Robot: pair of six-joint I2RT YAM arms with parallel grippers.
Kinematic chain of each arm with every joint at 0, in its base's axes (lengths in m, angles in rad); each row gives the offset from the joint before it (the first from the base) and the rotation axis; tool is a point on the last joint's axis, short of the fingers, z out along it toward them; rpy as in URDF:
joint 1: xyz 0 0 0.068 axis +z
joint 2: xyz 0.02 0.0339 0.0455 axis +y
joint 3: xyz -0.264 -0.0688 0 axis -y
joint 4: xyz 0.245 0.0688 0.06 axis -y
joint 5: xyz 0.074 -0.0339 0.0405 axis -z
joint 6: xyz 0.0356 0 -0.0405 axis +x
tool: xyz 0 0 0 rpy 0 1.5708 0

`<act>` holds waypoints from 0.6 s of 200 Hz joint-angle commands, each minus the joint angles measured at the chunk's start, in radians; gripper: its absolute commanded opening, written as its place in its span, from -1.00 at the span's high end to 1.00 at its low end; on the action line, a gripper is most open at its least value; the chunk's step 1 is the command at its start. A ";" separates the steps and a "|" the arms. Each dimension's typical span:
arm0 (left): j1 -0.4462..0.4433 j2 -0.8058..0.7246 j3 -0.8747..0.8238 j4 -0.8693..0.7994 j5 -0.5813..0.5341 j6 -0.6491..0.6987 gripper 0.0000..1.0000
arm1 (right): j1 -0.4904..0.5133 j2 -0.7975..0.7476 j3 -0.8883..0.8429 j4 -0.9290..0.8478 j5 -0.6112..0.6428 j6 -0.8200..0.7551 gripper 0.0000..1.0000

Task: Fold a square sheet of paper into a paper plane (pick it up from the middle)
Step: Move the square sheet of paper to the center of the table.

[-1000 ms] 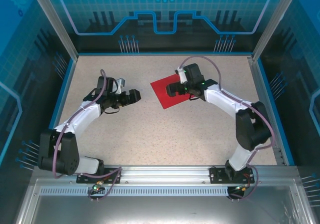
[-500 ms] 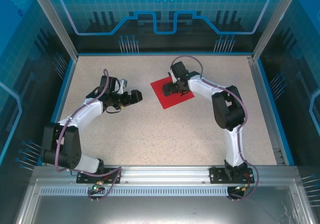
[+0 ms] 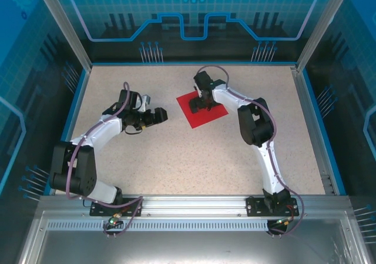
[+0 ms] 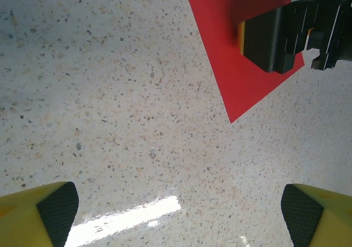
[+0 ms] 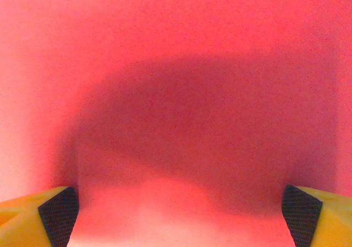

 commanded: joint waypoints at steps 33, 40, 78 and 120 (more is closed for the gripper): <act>-0.005 0.046 0.035 -0.025 0.022 0.033 -0.97 | 0.010 0.071 0.068 -0.154 -0.029 -0.007 -0.84; -0.005 0.049 0.037 -0.025 0.022 0.035 -0.98 | 0.008 0.070 0.071 -0.168 -0.059 0.001 -0.80; -0.007 0.070 0.045 -0.027 0.030 0.042 -0.97 | 0.010 0.076 0.046 -0.206 -0.086 0.018 -0.78; -0.007 0.088 0.061 -0.037 0.030 0.052 -0.97 | 0.013 0.028 -0.043 -0.179 -0.071 0.023 -0.77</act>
